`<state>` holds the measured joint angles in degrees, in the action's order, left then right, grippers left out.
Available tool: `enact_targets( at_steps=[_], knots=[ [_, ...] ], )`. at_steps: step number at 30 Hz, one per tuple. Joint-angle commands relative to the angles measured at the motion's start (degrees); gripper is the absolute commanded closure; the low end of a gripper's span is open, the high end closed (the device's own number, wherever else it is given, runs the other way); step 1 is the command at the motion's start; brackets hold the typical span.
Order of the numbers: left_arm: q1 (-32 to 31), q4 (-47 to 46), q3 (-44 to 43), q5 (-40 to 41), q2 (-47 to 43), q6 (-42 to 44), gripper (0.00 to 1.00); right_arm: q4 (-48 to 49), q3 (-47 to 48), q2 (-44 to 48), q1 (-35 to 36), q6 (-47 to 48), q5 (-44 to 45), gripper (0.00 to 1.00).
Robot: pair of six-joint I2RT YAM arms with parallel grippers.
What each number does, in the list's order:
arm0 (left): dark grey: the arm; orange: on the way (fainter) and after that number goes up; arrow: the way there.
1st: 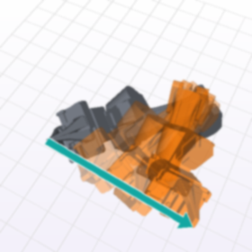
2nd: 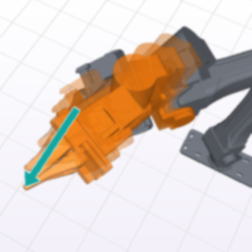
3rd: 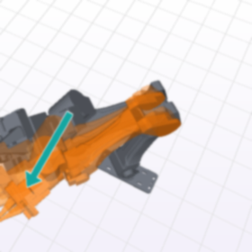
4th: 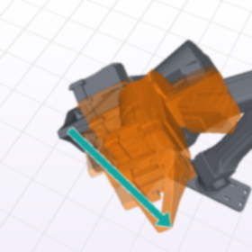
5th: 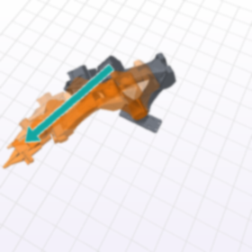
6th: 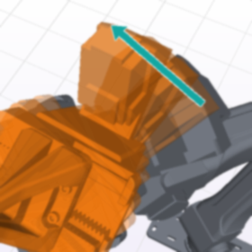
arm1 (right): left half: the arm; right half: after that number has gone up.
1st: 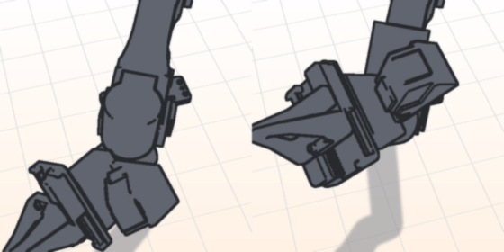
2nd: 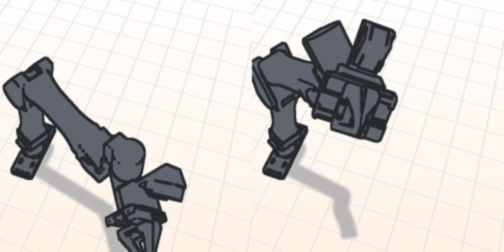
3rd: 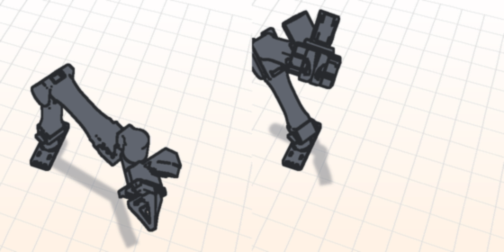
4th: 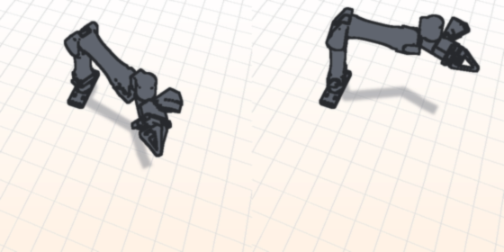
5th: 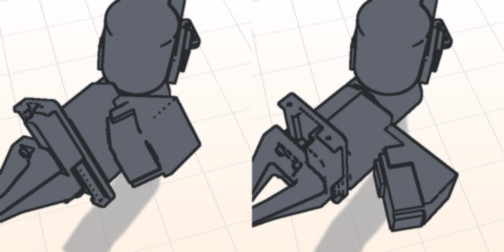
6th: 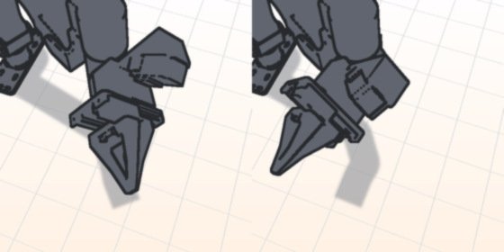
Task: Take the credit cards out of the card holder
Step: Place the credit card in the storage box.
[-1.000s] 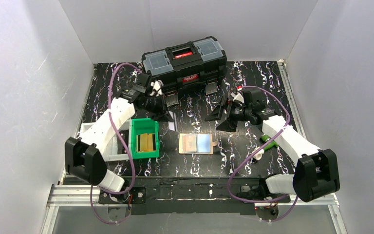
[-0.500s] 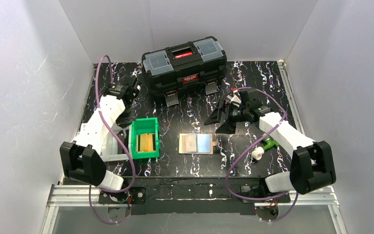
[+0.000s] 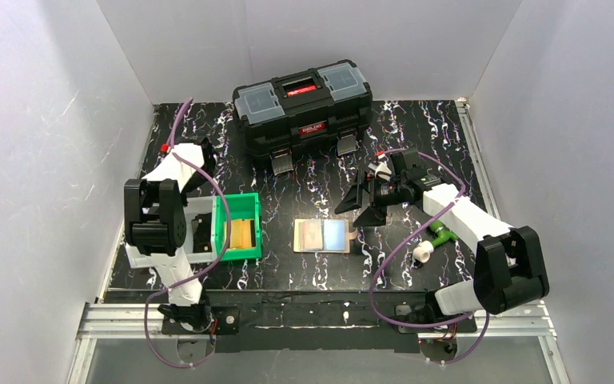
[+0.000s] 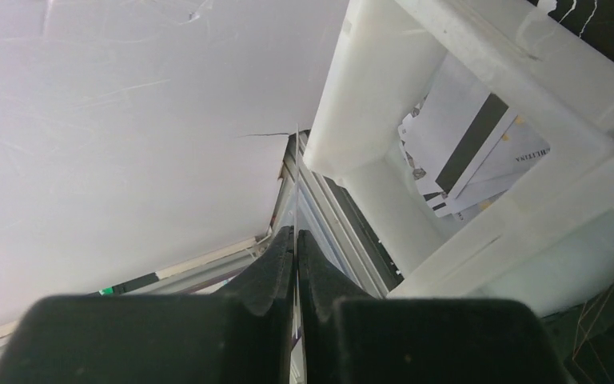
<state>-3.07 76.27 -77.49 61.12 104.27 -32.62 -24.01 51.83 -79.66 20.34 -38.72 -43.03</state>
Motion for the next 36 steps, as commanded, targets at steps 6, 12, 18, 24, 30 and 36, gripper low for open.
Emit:
enact_targets(
  at_steps=[6,12,18,24,30,36],
  knots=[
    [1.74,-1.96,3.64,1.76,2.01,-1.00,1.00,0.13,-0.03,-0.55,0.66,1.07,-1.75,0.02],
    [2.19,-2.33,3.69,0.64,2.69,-0.71,0.85,-0.16,0.15,-0.78,0.76,1.39,-1.62,0.02],
    [2.37,-2.40,3.51,0.14,2.07,-0.61,0.39,-0.54,0.38,-1.02,0.99,1.68,-1.65,0.02],
    [2.37,-2.21,3.23,-0.62,0.94,-1.00,0.14,-1.03,0.60,-1.31,1.06,2.15,-0.99,0.02],
    [2.28,-3.30,1.99,-6.91,-2.33,1.07,0.04,-1.93,1.30,-1.61,1.20,2.90,0.31,0.01],
    [0.08,-10.02,2.85,-25.84,-11.81,6.25,0.02,-3.59,2.81,-3.57,1.28,4.65,3.99,0.02]
  ],
)
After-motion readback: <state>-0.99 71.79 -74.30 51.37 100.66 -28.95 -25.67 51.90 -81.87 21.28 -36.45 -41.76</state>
